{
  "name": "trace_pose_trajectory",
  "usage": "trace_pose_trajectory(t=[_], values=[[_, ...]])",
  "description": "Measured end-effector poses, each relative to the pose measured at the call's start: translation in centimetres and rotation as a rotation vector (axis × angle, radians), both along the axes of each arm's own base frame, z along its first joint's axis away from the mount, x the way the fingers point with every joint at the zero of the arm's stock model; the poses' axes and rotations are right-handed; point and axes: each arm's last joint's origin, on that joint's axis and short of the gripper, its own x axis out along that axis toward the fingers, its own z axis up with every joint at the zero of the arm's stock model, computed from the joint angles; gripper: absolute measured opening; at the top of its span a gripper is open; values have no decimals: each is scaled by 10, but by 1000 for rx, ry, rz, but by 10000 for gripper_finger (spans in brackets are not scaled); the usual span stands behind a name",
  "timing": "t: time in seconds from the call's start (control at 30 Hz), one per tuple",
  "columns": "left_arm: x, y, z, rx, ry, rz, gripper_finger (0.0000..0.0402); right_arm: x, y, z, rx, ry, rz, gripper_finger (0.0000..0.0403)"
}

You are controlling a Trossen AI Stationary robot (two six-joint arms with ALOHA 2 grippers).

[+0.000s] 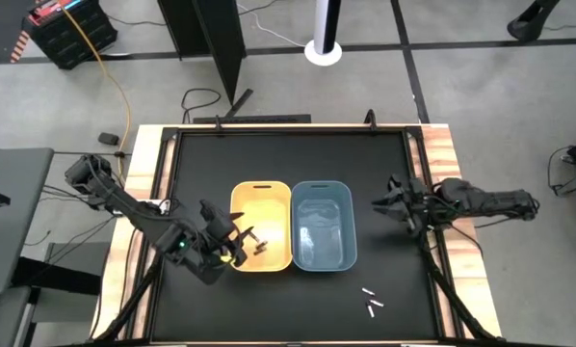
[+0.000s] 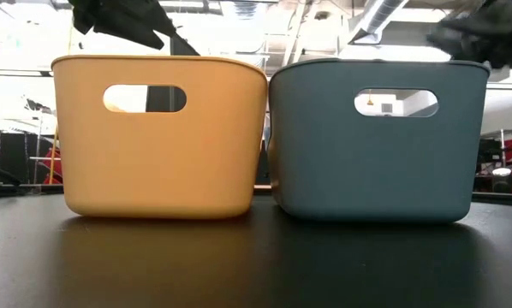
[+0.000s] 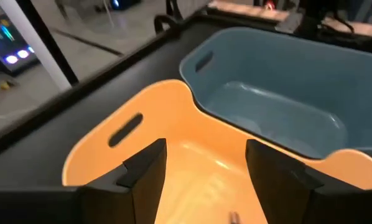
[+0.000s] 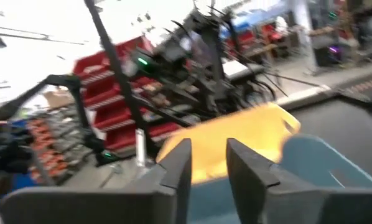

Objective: Sort batteries
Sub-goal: Put the top silver battery into the blue bin

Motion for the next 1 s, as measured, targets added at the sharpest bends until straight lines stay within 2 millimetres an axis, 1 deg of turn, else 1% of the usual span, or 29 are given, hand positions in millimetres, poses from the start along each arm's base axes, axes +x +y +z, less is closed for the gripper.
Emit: trace_pose_trajectory(t=[0.07,0.13,0.23,0.3,0.4,0.5,0.63,0.7,0.83,1.0], values=[[-1,-1,1,27,-13,9,215,0,3,11,-27,-4,21,155],[-3,-2,1,51,-19,16,212,2,4,20,-57,39,10,183],[-4,-3,0,66,-16,14,209,12,6,31,-79,157,-42,216],[-5,-3,-4,74,-8,14,208,22,8,38,-88,242,-53,227],[-7,-1,-12,92,17,13,207,41,15,45,-93,384,-33,230],[-10,1,-21,125,44,15,207,61,28,50,-139,544,-19,228],[-14,6,-31,179,41,54,207,85,51,63,-206,736,-33,217],[-14,9,-34,184,42,68,207,94,64,69,-225,835,-45,210],[-12,13,-34,205,60,77,207,101,93,83,-240,1003,-83,204],[-10,24,-27,234,80,98,207,97,127,86,-174,1172,-148,210]])
